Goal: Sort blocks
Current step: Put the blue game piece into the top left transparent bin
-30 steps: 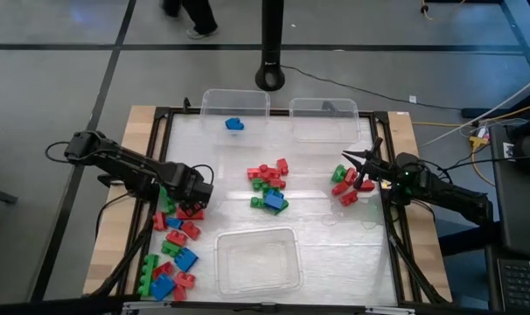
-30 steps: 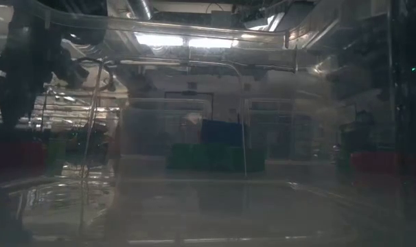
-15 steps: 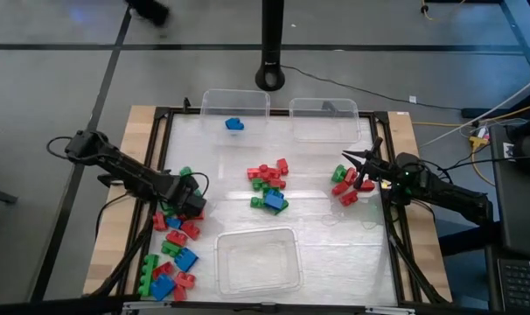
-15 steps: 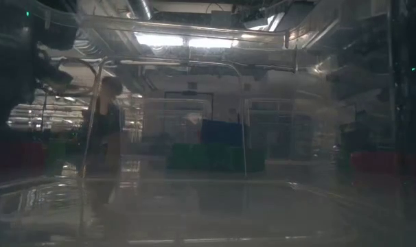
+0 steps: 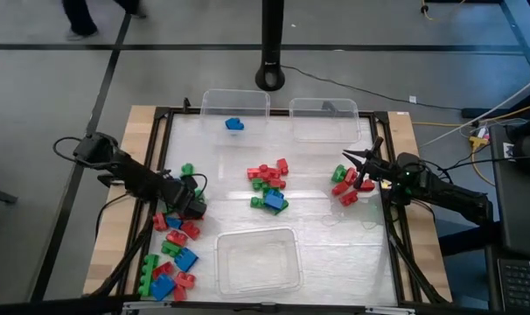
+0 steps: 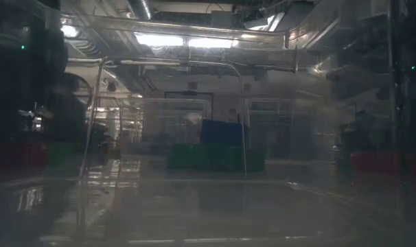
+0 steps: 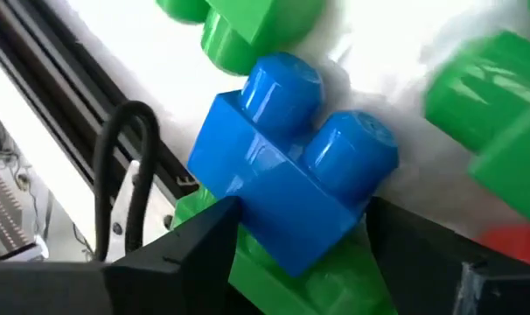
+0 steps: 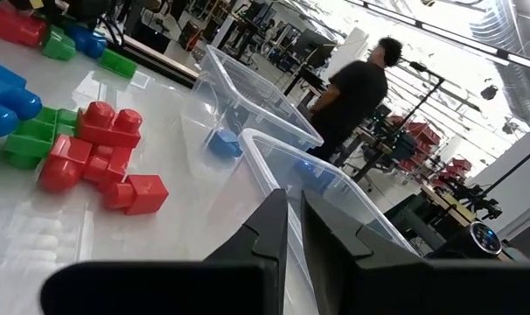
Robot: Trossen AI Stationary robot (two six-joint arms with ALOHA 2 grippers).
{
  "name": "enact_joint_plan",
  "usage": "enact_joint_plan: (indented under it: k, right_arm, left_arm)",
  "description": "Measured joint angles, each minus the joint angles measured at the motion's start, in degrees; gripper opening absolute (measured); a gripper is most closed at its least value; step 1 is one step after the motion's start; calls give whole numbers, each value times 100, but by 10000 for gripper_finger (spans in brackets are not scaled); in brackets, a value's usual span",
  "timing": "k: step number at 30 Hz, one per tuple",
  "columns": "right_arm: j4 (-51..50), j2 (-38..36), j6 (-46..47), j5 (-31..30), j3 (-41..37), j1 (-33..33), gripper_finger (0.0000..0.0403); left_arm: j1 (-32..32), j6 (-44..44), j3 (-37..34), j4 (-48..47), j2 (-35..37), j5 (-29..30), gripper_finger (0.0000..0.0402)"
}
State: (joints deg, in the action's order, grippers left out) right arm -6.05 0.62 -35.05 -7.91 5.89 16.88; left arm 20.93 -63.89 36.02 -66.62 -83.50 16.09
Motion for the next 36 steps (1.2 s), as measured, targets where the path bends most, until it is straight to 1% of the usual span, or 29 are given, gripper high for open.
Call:
enact_joint_plan:
  k: [3, 7, 10, 12, 16, 18, 25, 29, 32, 36]
  right_arm:
    - [1, 0, 0, -1, 0, 0, 40]
    - [-2, 0, -1, 91, 0, 0, 40]
    - [-4, 0, -1, 266, 0, 0, 40]
    - [-4, 0, 0, 329, 0, 0, 40]
    - [9, -2, 0, 342, 0, 0, 40]
    - [23, -1, 1, 338, 0, 0, 40]
    - [48, -1, 15, 283, 0, 0, 40]
    - [55, 0, 17, 180, 2, 0, 46]
    - [51, -1, 17, 180, 2, 0, 61]
    - [47, -2, 24, 166, 2, 0, 94]
  left_arm:
    - [0, -19, -7, 45, 1, 40, 235]
    - [-7, 200, 69, 172, 11, 83, 235]
    - [-37, 237, 407, 156, 15, 90, 235]
    - [-31, 259, 634, -78, 83, 88, 235]
    - [-89, 62, 1022, -53, 383, 102, 235]
    - [-193, -135, 1068, -132, 633, 95, 235]
    - [-793, -804, 860, -86, 1586, 125, 235]
    - [-1082, -943, 790, -65, 1863, 117, 235]
    - [-1152, -839, 621, 151, 1949, 63, 235]
    - [-1527, -686, 396, 397, 1962, -239, 235]
